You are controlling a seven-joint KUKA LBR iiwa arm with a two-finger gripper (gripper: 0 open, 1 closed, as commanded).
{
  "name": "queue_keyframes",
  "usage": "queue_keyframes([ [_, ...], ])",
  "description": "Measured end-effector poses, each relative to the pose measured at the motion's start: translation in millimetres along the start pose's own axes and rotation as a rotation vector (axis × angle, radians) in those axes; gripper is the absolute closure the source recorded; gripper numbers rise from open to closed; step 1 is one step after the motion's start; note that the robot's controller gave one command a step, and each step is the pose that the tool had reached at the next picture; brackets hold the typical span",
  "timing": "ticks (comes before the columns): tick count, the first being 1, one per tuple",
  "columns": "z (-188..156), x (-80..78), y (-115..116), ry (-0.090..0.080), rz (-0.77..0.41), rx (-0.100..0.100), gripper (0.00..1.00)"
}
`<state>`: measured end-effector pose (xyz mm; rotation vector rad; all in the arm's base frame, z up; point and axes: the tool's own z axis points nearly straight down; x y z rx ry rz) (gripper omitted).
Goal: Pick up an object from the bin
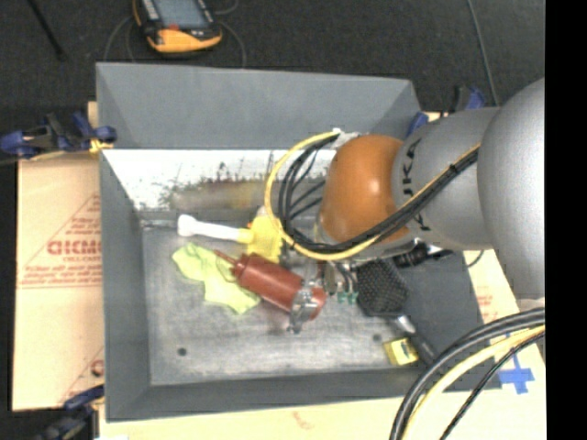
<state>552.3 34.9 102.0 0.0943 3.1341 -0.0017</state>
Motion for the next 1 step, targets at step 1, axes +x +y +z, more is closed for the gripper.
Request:
queue_keyframes([
  [1,27.8,-19.5,-5.8,-0.001,0.171,-0.003,0.0],
])
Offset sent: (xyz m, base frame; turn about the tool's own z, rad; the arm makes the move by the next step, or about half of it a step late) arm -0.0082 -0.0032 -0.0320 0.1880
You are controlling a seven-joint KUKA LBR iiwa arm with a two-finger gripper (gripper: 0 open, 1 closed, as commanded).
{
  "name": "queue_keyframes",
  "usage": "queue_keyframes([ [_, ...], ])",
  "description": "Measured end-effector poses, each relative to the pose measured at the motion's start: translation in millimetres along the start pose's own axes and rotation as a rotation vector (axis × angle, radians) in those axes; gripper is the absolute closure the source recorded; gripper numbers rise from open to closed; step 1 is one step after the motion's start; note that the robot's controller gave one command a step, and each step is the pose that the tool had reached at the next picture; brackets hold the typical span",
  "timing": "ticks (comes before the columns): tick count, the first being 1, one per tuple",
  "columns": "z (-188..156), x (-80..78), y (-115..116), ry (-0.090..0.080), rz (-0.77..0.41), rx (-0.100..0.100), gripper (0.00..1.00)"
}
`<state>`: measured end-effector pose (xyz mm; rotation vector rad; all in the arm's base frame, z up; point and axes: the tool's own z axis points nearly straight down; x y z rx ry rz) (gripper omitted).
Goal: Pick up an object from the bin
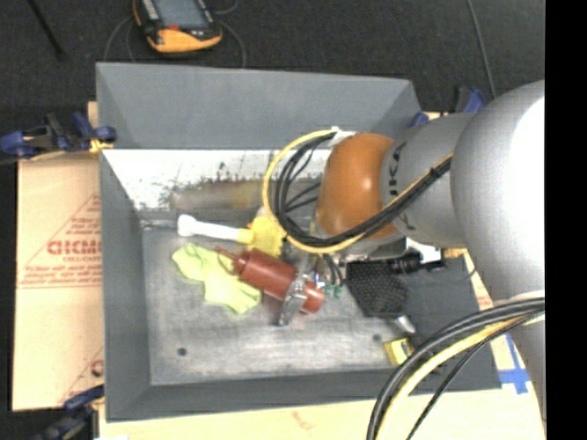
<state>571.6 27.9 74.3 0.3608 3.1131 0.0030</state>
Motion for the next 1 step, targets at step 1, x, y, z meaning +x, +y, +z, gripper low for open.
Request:
queue_keyframes([
  [1,-1.1,21.8,-2.7,-0.011,0.014,-0.001,1.0],
])
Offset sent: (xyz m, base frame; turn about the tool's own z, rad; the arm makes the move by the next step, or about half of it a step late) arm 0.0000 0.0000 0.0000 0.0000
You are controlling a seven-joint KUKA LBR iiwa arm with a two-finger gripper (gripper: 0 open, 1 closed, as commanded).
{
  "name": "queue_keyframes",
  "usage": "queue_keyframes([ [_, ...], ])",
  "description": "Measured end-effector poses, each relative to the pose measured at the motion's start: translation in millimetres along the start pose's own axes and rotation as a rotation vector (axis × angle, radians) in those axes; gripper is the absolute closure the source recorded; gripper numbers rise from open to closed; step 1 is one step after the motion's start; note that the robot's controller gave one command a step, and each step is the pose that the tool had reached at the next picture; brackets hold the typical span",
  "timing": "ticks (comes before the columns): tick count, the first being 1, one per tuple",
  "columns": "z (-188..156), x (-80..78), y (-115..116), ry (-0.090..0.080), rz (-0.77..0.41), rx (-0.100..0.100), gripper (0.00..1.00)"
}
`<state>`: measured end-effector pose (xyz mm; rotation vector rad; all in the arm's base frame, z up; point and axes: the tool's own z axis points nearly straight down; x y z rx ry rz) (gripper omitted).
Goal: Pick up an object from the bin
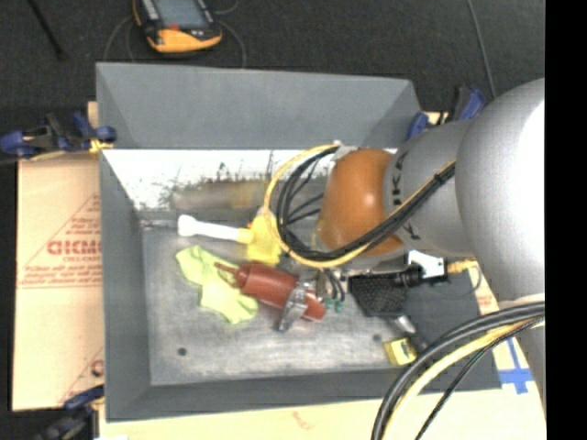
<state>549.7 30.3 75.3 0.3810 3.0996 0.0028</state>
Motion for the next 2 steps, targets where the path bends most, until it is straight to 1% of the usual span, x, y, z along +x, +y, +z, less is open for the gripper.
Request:
queue_keyframes([
  [2,-1.7,0.5,-0.2,0.003,-0.001,0.001,1.0],
])
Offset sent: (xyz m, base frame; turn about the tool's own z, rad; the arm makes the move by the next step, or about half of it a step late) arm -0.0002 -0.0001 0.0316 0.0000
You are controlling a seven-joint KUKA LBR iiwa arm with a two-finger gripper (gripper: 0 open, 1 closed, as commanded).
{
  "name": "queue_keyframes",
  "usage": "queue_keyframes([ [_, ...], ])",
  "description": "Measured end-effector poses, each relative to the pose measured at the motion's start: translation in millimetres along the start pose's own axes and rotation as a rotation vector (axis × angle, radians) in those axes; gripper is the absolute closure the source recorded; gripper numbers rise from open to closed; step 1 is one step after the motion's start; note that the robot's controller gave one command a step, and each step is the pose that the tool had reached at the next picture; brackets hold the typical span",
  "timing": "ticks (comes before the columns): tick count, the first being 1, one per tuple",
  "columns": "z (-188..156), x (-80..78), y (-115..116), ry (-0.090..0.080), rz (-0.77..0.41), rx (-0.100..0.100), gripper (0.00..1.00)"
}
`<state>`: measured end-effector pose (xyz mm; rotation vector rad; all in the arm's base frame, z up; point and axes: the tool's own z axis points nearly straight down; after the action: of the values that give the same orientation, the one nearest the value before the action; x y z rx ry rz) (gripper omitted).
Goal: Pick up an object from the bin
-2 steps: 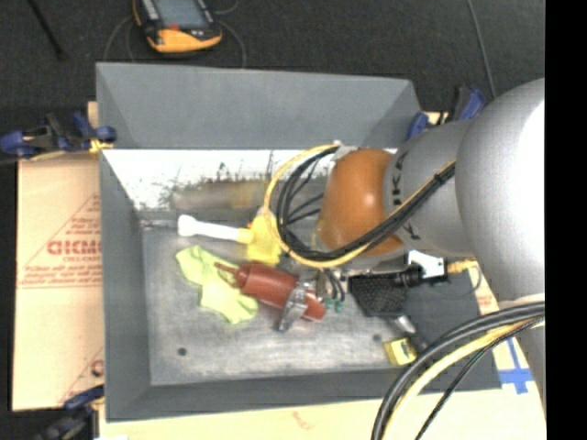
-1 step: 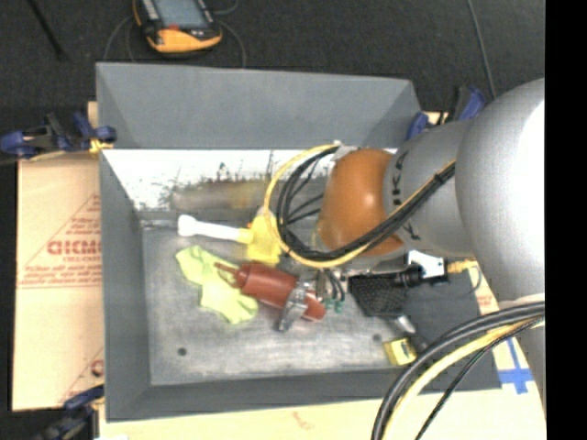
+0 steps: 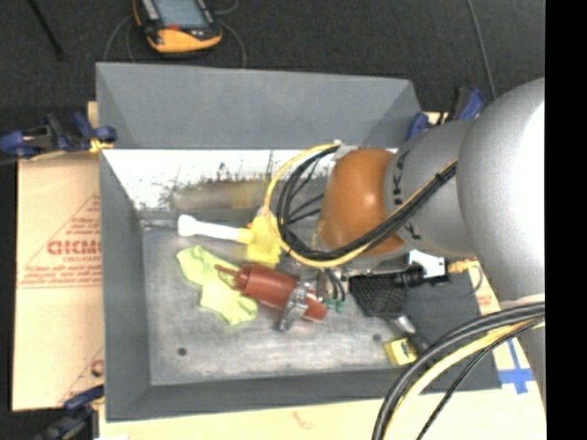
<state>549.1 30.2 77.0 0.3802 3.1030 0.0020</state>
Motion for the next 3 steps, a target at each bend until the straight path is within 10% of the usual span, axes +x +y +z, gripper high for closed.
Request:
queue_keyframes([
  [3,-24,0.6,-1,0.012,-0.003,0.002,1.0],
])
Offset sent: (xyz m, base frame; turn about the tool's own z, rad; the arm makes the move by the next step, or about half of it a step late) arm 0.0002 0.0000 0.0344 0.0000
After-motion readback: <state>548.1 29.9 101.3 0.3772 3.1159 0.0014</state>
